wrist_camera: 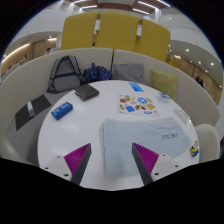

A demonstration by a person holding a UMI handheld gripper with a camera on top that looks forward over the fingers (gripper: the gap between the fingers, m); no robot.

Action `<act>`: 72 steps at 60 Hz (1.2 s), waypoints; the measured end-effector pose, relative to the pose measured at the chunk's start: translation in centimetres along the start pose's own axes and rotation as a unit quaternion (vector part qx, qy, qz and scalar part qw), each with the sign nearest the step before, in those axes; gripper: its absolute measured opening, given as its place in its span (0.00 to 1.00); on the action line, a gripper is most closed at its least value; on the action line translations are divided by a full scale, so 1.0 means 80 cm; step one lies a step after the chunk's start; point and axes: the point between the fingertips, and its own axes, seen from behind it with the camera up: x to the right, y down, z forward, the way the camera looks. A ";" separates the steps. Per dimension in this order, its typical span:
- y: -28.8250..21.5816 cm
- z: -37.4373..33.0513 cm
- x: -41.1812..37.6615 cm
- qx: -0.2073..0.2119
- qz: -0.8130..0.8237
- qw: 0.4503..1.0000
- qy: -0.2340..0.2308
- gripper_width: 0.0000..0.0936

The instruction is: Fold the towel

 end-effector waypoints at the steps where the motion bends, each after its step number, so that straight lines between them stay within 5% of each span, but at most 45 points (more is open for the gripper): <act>1: 0.002 0.009 0.000 -0.002 0.001 1.000 0.000 0.92; 11: 0.012 0.078 0.004 -0.011 0.000 1.000 0.011 0.85; 17: 0.010 0.089 -0.005 -0.005 0.001 1.000 -0.001 0.33; 20: 0.010 0.088 0.011 -0.009 -0.019 0.999 0.037 0.05; 24: 0.021 0.079 0.003 -0.034 -0.039 0.998 0.048 0.04; 31: 0.023 0.036 -0.075 -0.070 0.004 0.997 -0.044 0.03; 47: -0.076 -0.054 -0.078 -0.043 0.097 0.984 -0.140 0.03; 58: -0.106 -0.009 0.084 -0.012 0.061 0.995 -0.073 0.04; 72: -0.034 0.086 0.209 -0.039 0.009 0.999 -0.014 0.11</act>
